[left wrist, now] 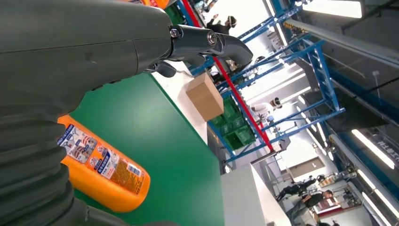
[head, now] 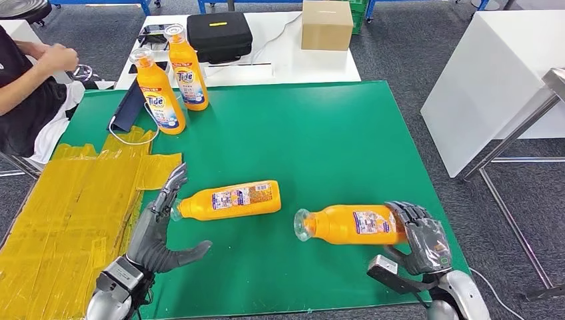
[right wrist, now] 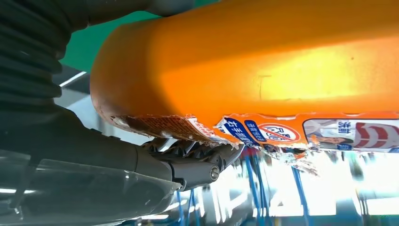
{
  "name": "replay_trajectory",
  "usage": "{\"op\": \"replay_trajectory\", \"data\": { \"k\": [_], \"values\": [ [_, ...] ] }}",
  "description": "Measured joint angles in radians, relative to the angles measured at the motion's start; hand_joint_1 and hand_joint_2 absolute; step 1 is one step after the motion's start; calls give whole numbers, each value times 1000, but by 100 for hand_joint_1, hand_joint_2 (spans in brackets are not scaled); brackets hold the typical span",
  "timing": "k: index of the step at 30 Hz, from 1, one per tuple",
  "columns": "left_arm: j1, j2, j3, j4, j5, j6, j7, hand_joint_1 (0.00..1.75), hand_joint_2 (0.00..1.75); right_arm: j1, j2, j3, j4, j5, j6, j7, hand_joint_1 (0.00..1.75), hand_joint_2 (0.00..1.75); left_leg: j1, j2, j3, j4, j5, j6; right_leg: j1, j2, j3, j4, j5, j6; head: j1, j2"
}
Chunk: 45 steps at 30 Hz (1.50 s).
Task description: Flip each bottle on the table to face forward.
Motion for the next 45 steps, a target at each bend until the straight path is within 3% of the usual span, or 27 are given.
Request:
{"op": "replay_trajectory", "data": {
  "k": [8, 13, 22, 32, 37, 45],
  "values": [
    [4, -1, -45, 4, 57, -58, 25, 0, 175, -29, 219, 0, -161, -302, -69, -120, 175, 175, 0, 0, 0, 0, 0, 0, 0, 0, 0, 0, 0, 0, 0, 0],
    [-8, -2, -59, 20, 70, -60, 43, 0, 175, -41, 297, 17, -221, -426, -54, -153, 175, 175, 0, 0, 0, 0, 0, -1, 0, 0, 0, 0, 0, 0, 0, 0],
    [-65, -11, -80, 82, 139, -88, 56, 0, 175, -98, 368, 64, -216, -627, 128, -150, 175, 175, 0, 0, 0, 0, 1, -1, 0, 0, 0, 0, 0, 0, 0, 0],
    [-146, -34, -106, 146, 211, -104, 59, 0, 175, -191, 427, 219, -25, -705, 287, -98, 175, 175, 1, 0, -1, 0, 2, -3, 1, 0, 0, 1, 0, 0, 0, 0],
    [-185, -40, -123, 173, 239, -108, 62, 0, 175, -246, 458, 330, 142, -693, 312, -87, 175, 175, 1, -1, -1, 0, 3, -3, 1, 0, 0, 1, 0, 0, 0, 0],
    [-202, -44, -130, 198, 252, -102, 63, 0, 175, -287, 473, 437, 271, -665, 313, -75, 175, 175, 1, -2, -1, 0, 3, -3, 1, 0, -1, 1, 0, 0, 0, 0]
  ]
}}
